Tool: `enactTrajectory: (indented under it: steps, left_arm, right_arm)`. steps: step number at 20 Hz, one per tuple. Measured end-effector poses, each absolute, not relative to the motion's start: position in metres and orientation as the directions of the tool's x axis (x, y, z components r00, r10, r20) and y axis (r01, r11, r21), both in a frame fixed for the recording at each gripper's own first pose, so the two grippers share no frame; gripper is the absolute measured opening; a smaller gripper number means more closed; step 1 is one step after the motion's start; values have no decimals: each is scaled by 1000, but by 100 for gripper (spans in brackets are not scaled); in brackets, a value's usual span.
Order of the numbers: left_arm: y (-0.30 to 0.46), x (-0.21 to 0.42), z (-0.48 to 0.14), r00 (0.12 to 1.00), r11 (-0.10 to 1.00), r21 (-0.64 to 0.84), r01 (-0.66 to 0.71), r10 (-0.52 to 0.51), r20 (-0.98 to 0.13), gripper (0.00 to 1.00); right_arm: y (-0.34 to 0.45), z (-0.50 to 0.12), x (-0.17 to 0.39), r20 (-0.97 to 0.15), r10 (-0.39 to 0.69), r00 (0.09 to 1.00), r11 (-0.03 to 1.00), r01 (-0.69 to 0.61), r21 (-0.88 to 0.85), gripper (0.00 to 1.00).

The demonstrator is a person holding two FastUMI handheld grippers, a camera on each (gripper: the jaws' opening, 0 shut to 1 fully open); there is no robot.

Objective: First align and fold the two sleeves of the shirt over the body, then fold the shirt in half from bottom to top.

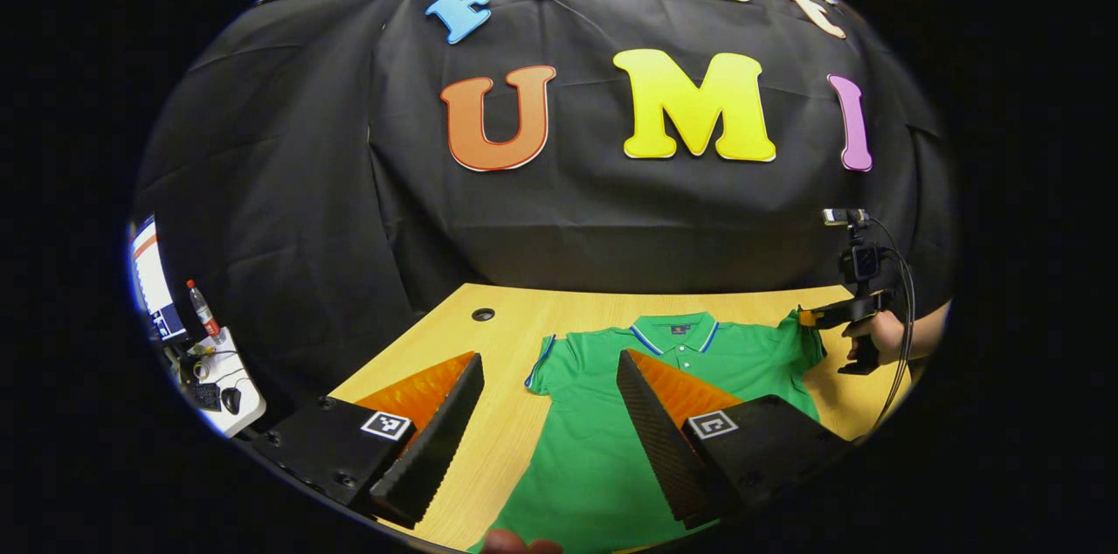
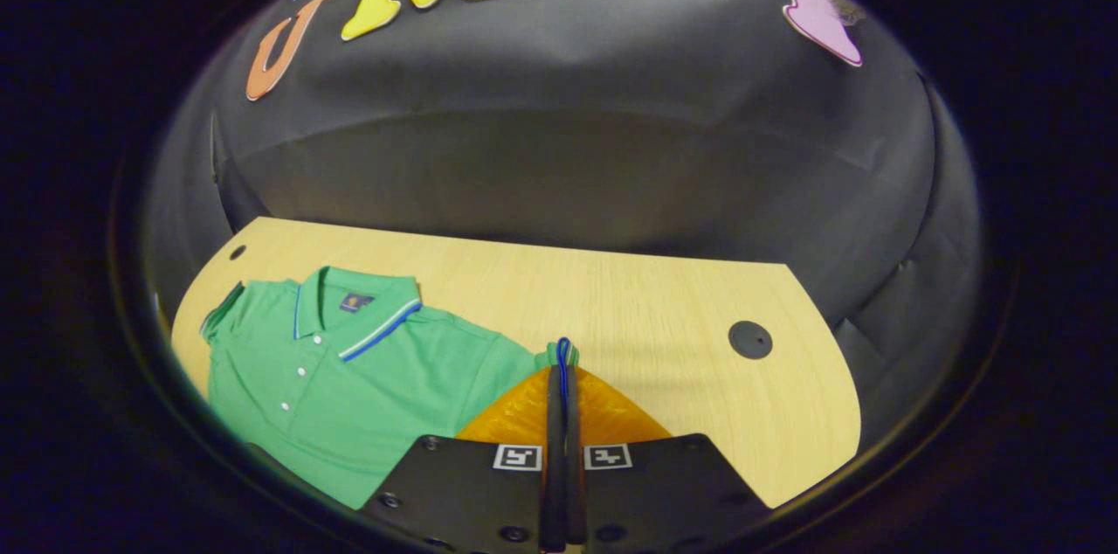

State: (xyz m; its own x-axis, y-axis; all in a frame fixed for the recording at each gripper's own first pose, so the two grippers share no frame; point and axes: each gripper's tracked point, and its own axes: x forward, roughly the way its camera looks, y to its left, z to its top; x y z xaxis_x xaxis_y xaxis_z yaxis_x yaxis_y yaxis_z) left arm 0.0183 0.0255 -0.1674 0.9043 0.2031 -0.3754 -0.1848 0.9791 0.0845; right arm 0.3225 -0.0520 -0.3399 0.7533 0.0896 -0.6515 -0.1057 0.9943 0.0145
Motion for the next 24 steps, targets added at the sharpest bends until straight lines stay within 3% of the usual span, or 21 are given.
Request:
enactTrajectory:
  steps: [3, 13, 14, 18, 20, 22, 23, 24]
  left_arm:
    - [30, 10, -169, 903, 979, 74, -192, 205, -378, 99]
    - [78, -17, -157, 893, 962, 46, -268, 266, -363, 99]
    - [81, -18, -157, 893, 962, 42, -270, 266, -362, 99]
    - [86, -17, -150, 909, 971, 23, -240, 233, -346, 99]
    - [85, -15, -149, 919, 978, 6, -207, 196, -343, 99]
    - [70, -13, -144, 936, 989, -73, -128, 97, -338, 98]
    - [71, -11, -141, 940, 989, -87, -116, 81, -331, 98]
    - [74, -9, -140, 942, 990, -91, -107, 71, -327, 99]
  right_arm:
    - [-24, -324, 322, -654, 122, 747, 992, -118, 51, 0]
    - [93, -307, 295, -695, 272, 665, 958, -256, 130, 7]
    - [100, -299, 290, -685, 295, 666, 951, -273, 145, 17]
    - [98, -259, 274, -646, 281, 710, 952, -291, 95, 76]
    - [88, -231, 257, -607, 256, 753, 959, -278, 60, 93]
    - [78, -203, 233, -573, 233, 786, 963, -268, 24, 96]
    - [74, -191, 219, -559, 229, 797, 963, -268, 12, 93]
    - [71, -178, 203, -544, 225, 808, 963, -268, 1, 96]
